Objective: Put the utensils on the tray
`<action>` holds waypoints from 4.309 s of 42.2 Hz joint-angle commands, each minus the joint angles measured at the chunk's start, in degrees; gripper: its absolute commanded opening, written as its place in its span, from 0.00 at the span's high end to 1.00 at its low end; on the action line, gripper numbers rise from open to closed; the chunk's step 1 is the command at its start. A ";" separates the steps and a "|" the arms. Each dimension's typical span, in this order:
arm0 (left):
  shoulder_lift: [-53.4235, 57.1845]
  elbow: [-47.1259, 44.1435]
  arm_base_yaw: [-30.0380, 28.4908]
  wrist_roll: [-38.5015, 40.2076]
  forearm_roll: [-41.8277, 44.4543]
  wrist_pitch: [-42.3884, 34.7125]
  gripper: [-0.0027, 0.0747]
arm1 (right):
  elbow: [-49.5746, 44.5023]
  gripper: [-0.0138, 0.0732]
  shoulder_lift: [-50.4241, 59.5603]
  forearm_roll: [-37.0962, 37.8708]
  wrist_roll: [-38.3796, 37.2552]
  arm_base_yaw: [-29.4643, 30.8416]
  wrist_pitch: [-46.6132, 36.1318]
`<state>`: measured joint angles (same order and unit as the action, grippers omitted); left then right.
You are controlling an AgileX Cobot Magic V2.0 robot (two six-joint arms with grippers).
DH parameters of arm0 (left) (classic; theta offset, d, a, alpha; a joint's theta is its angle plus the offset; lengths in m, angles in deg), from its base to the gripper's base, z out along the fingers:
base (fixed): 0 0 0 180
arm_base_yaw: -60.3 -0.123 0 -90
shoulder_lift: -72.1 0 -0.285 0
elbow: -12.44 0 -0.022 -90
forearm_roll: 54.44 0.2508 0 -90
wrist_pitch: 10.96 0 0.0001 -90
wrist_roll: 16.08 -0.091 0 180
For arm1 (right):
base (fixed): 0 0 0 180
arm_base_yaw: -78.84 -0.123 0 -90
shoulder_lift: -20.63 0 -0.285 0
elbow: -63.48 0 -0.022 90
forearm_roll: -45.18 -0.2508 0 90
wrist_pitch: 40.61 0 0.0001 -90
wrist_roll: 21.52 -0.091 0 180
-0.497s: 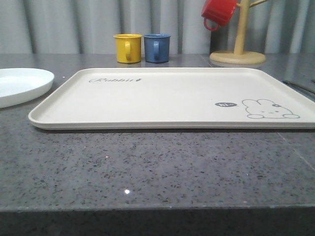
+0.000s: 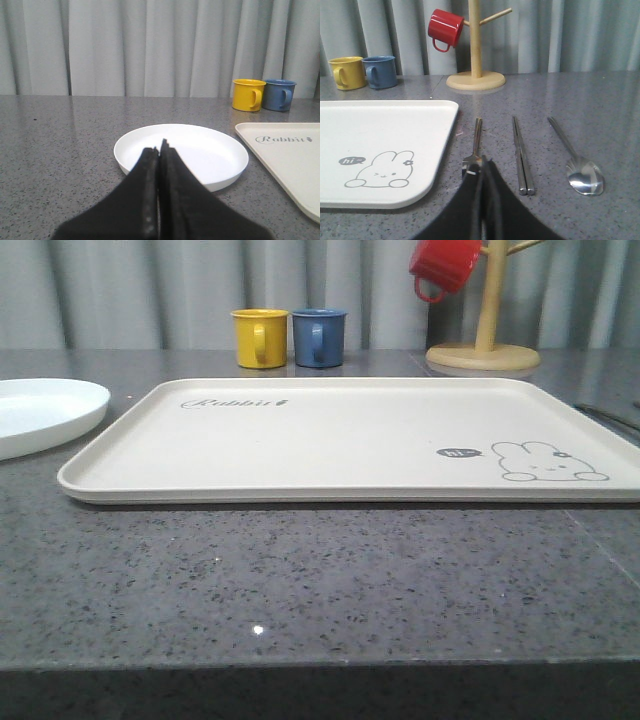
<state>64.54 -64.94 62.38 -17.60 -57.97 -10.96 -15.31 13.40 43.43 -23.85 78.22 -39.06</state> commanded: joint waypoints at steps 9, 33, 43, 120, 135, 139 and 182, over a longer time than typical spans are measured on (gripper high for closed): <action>1.19 -0.12 0.01 0.43 0.04 -7.71 0.99 | 0.52 0.92 0.90 0.67 0.55 0.33 -9.11; -14.20 38.68 0.01 0.43 4.69 21.73 0.99 | 37.98 0.92 -14.43 0.67 0.55 0.33 27.01; -25.74 46.69 0.01 0.43 4.69 34.78 0.99 | 43.51 0.92 -26.55 0.67 0.55 0.33 35.07; -84.73 65.02 -17.73 -18.37 -21.12 44.68 0.37 | 43.45 0.19 -41.85 0.67 0.55 0.33 37.17; -92.49 67.94 -17.69 -24.79 -31.17 43.69 0.51 | 43.45 0.19 -41.85 0.67 0.55 0.33 37.17; -92.49 67.94 -17.69 -24.79 -31.34 42.57 0.69 | 43.45 0.19 -41.85 0.67 0.55 0.33 37.17; -87.37 72.97 6.62 -25.56 -31.73 44.82 0.99 | 43.45 0.19 -41.85 0.67 0.55 0.33 37.17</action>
<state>-22.73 5.22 65.74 -43.42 -87.26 36.03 26.21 -28.35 43.52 -23.85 78.22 1.44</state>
